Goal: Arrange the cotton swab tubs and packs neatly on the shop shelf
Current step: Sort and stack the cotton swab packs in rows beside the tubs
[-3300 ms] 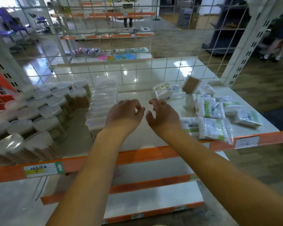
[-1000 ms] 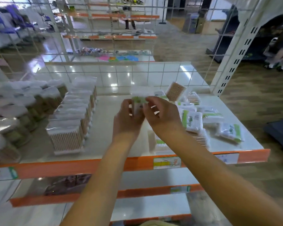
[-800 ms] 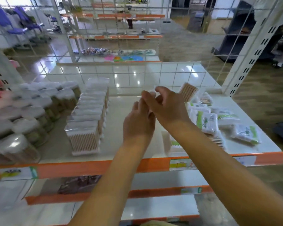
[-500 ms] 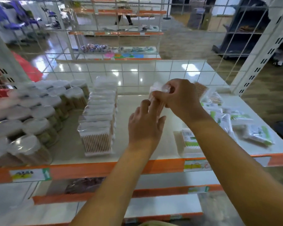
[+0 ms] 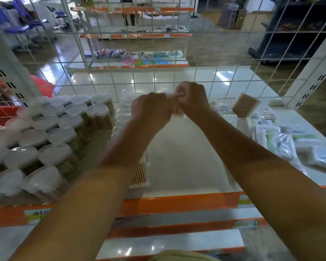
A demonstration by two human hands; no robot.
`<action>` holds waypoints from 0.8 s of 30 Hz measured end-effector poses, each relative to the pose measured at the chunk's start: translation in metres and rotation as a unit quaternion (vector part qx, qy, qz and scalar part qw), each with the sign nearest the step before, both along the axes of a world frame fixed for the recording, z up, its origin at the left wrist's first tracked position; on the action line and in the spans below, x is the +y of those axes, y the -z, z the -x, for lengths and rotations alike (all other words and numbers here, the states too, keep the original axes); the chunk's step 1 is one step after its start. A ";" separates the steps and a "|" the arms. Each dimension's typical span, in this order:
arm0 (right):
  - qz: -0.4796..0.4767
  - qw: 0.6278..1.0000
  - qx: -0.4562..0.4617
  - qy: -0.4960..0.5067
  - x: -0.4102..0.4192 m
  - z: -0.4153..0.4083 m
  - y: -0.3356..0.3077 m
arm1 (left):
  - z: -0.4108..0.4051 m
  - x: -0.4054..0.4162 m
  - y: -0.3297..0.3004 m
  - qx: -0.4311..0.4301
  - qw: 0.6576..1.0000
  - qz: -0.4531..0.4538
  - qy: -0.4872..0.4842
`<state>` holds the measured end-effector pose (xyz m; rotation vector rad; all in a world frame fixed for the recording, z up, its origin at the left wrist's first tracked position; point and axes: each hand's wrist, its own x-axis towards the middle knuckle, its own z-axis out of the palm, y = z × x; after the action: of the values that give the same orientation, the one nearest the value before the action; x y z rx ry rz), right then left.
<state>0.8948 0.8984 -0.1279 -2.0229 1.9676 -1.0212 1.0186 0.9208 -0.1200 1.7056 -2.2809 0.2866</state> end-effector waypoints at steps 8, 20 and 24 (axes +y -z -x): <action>-0.034 0.998 -0.038 -0.023 -0.044 0.003 0.033 | -0.016 -0.041 0.005 -0.067 0.998 0.011 0.003; -0.023 0.996 0.078 0.042 -0.070 0.003 0.049 | -0.032 -0.056 0.009 0.071 0.997 0.023 0.013; -0.012 0.998 0.044 0.033 -0.070 0.001 0.048 | -0.038 -0.057 0.014 0.087 0.996 0.027 0.008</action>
<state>0.8937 0.8281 -0.1760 -2.0365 2.0927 -0.9309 1.0568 0.8636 -0.1338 1.6190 -2.1411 0.1869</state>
